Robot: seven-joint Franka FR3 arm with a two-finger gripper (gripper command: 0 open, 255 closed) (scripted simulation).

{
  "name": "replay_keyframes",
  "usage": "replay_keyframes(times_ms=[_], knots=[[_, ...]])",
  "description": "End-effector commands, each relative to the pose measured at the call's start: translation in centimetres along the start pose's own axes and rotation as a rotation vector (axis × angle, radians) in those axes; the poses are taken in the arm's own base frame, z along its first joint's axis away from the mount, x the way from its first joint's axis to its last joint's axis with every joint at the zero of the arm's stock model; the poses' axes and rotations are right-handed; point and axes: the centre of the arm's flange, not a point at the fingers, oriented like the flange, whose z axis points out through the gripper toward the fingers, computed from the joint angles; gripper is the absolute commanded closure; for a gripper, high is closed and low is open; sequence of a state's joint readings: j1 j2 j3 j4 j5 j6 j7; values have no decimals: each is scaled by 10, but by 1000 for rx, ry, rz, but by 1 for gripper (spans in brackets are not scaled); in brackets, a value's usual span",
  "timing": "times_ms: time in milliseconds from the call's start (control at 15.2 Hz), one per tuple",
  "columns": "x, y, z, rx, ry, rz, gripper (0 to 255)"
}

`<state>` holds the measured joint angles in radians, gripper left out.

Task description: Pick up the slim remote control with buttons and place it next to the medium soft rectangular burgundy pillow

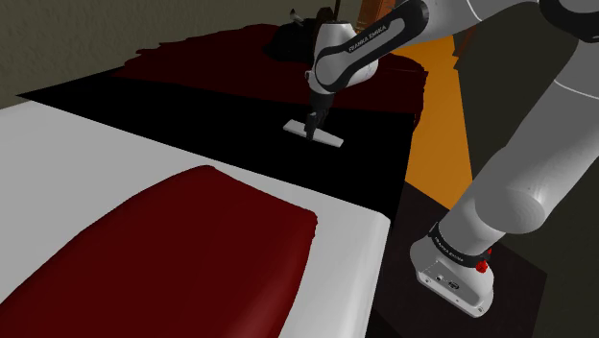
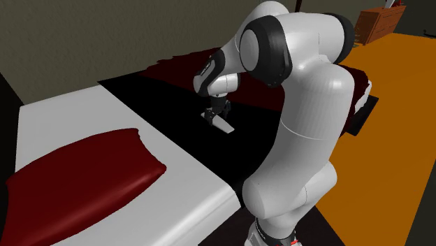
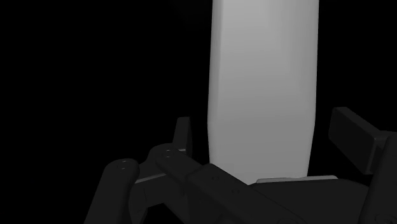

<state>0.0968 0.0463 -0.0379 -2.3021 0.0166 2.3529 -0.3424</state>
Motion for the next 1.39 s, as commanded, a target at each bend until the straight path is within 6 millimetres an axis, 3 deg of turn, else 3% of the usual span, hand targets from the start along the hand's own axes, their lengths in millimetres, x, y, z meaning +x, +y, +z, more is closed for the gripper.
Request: replay_keyframes(times_ms=[0, 66, 132, 726, 1320], knots=[[0, 0, 0, 0, 0, 0, 0], [0, 0, 0, 0, 0, 0, 0], [0, 0, 0, 0, 0, 0, 255], [0, 0, 0, 0, 0, 0, 255], [0, 0, -47, 0, 0, 0, 255]])
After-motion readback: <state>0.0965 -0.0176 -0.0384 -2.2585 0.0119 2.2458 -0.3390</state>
